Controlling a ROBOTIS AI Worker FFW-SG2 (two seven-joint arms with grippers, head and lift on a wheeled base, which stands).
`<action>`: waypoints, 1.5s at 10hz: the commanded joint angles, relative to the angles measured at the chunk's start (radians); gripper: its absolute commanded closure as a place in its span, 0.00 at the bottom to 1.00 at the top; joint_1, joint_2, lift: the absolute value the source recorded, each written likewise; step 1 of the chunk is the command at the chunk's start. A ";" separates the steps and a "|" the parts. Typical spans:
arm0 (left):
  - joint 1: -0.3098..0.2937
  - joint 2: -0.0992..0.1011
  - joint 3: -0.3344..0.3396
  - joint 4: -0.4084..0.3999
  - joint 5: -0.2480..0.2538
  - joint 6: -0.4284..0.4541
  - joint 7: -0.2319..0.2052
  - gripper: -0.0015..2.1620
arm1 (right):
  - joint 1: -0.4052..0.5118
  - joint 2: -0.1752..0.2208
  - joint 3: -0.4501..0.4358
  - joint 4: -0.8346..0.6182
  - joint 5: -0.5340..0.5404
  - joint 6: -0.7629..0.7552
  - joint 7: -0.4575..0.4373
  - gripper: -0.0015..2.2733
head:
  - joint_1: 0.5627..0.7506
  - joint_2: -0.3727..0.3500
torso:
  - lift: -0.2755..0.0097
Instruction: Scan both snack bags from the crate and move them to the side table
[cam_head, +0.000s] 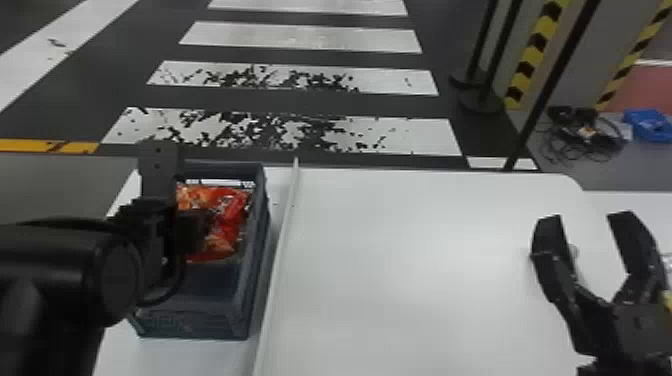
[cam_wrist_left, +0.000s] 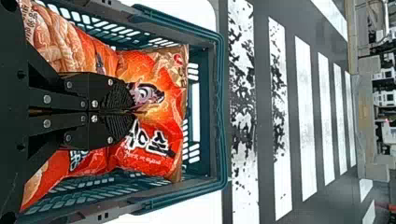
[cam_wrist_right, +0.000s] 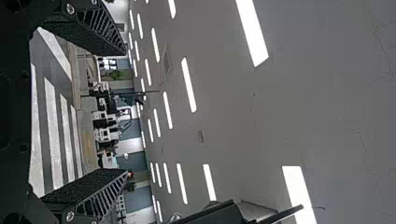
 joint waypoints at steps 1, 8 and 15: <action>0.003 0.002 0.000 -0.029 0.007 0.002 0.000 0.91 | 0.003 0.001 -0.001 -0.004 -0.002 0.000 0.000 0.05 | 0.70 0.47 | 0.63; 0.101 0.003 -0.008 -0.231 -0.017 0.023 0.009 0.91 | 0.035 0.021 -0.011 -0.042 -0.006 0.000 0.014 0.05 | 0.70 0.45 | 0.63; 0.254 -0.006 -0.026 -0.417 -0.048 -0.001 -0.002 0.91 | 0.118 0.021 -0.011 -0.133 -0.005 -0.025 0.026 0.05 | 0.70 0.48 | 0.63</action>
